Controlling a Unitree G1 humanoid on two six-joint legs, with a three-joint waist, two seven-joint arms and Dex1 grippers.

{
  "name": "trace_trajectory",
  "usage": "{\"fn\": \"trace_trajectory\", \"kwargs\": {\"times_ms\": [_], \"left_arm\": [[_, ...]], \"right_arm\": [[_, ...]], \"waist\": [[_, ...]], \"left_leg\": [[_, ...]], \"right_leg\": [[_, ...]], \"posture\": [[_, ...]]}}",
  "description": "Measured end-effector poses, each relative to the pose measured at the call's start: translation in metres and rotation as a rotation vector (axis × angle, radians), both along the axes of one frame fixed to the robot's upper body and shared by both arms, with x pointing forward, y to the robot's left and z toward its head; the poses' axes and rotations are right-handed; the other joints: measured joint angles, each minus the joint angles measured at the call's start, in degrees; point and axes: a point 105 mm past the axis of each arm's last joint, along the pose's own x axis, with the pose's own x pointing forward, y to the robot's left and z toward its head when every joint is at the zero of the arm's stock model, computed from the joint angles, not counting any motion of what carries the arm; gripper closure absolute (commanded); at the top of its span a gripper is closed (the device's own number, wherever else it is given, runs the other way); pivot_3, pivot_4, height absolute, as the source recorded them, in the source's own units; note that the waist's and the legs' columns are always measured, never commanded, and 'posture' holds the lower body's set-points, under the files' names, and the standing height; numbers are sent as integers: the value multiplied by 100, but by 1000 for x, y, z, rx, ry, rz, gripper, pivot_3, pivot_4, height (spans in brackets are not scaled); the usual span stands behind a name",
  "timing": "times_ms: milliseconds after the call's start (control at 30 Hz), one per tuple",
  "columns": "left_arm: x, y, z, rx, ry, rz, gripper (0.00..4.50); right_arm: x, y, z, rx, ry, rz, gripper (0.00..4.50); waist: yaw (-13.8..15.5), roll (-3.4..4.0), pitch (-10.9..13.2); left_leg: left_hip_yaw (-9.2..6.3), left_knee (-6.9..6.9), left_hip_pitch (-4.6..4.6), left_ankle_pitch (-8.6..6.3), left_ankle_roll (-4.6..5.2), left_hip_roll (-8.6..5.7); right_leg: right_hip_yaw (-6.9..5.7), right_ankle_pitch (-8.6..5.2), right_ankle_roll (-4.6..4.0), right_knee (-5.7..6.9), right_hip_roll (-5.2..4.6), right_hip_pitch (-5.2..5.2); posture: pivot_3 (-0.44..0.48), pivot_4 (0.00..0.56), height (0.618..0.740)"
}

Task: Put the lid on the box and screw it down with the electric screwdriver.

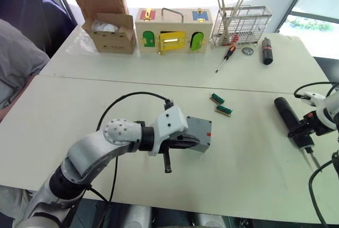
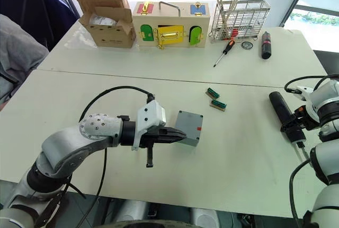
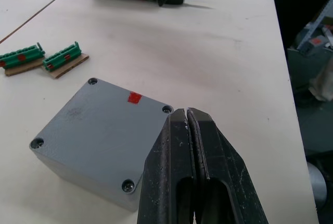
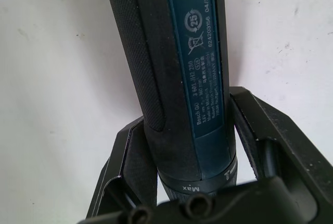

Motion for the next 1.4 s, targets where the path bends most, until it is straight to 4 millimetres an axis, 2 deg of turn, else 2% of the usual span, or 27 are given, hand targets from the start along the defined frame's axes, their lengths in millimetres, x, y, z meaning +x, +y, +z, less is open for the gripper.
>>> {"fn": "trace_trajectory", "kwargs": {"times_ms": [67, 167, 233, 300, 333, 367, 433, 533, 600, 633, 700, 767, 867, 967, 1100, 1200, 1333, 1400], "left_arm": [[1, 1, 0, 0, 1, 3, 4500], [6, 3, -1, -2, 13, 16, 4500], [10, 6, -4, 1, 20, 27, 4500], [18, 15, -9, 13, 36, 59, 4500], [22, 18, -8, 3, 46, 74, 4500], [25, 22, -7, -5, 51, 88, 4500], [32, 28, -1, -31, 56, 112, 4500], [40, 35, 7, -49, 51, 129, 4500], [41, 35, 10, -44, 49, 104, 4500], [41, 34, 12, -43, 46, 90, 4500], [43, 37, 10, -27, 49, 85, 4500], [48, 41, 7, -10, 50, 100, 4500], [50, 38, 4, 3, 48, 88, 4500], [50, 37, 2, 11, 47, 83, 4500], [50, 23, 3, 0, 31, 47, 4500], [51, 12, -4, 57, 5, 4, 4500], [63, 12, -23, 120, 11, 40, 4500], [62, 10, -23, 121, 1, 23, 4500]], "right_arm": [[4, -1, 1, 20, -46, -26, 2600], [25, 4, 14, 88, -213, -97, 2600], [43, 15, 45, 155, -371, -100, 2600], [55, 30, 96, 219, -563, -47, 2600], [51, 37, 124, 231, -664, -12, 2600], [48, 43, 141, 241, -730, 20, 2600], [33, 67, 162, 293, -870, 97, 2600], [18, 118, 158, 499, -1012, 207, 2600], [5, 148, 162, 647, -1193, 235, 2600], [-3, 153, 166, 657, -1275, 233, 2600], [-15, 158, 167, 626, -1377, 229, 2600], [-24, 170, 155, 674, -1409, 243, 2600], [-28, 190, 137, 798, -1354, 254, 2600], [-36, 202, 129, 774, -1352, 306, 2600], [-37, 218, 92, 796, -1227, 300, 2600], [-33, 223, 95, 767, -1262, 341, 2600], [-27, 225, 98, 745, -1305, 359, 2600], [-24, 225, 96, 740, -1310, 349, 2600]], "waist": [[-15, -2, 0], [-98, 29, 11], [-124, 92, 31], [-98, 131, 34], [-41, 129, 35], [-10, 124, 37], [89, 88, 26], [118, 82, 29], [109, 84, 29], [110, 83, 28], [124, 77, 25], [108, 66, 18], [43, 67, 19], [-28, 66, 19], [-48, 67, 20], [-62, 67, 20], [-61, 66, 21], [-55, 65, 21]], "left_leg": [[5, 1, 0, 1, -2, -1], [40, 3, 6, 2, -3, -2], [50, -6, 0, 2, -3, -2], [49, -21, -19, 2, -3, 1], [43, -22, -22, 2, -3, 10], [24, -22, -29, 2, -3, 18], [-7, -25, -28, 1, -2, 28], [3, -4, -27, 11, -19, 23], [14, 7, -23, 11, -17, 13], [19, 6, -20, 18, -26, 3], [10, 4, -14, 14, -20, -9], [9, 1, -13, 10, -14, -12], [18, 2, -13, 11, -14, -16], [6, -1, -8, 13, -18, -12], [16, -2, -4, 14, -19, -12], [16, -3, 0, 15, -21, -10], [15, -6, 2, 15, -21, -6], [14, -6, 3, 15, -21, -6]], "right_leg": [[0, 0, 0, -2, -1, 1], [28, 1, -1, 3, -3, -11], [39, 1, 0, 8, -4, -31], [36, 0, 1, 37, -2, -73], [28, 0, 1, 54, 3, -87], [13, -1, 0, 81, 4, -88], [4, -2, -2, 95, 20, -84], [13, -2, -3, 86, 30, -67], [24, -1, -2, 94, 22, -66], [28, -1, -2, 97, 12, -66], [22, -1, -1, 96, 3, -53], [21, 0, -2, 96, 3, -52], [22, 0, -2, 98, -3, -57], [16, -1, -1, 95, 1, -56], [22, -1, 0, 96, 2, -57], [22, -1, 0, 96, 5, -56], [20, -1, 0, 96, 8, -56], [20, -1, 0, 96, 6, -55]], "posture": [[0, 150, 740], [0, 150, 740], [0, 150, 740], [0, 150, 740], [0, 150, 740], [0, 150, 740], [0, 150, 740], [0, 150, 740], [0, 150, 740], [0, 150, 740], [0, 150, 740], [0, 150, 740], [0, 150, 740], [0, 150, 740], [0, 150, 740], [0, 150, 740], [0, 150, 740], [0, 150, 740]]}}
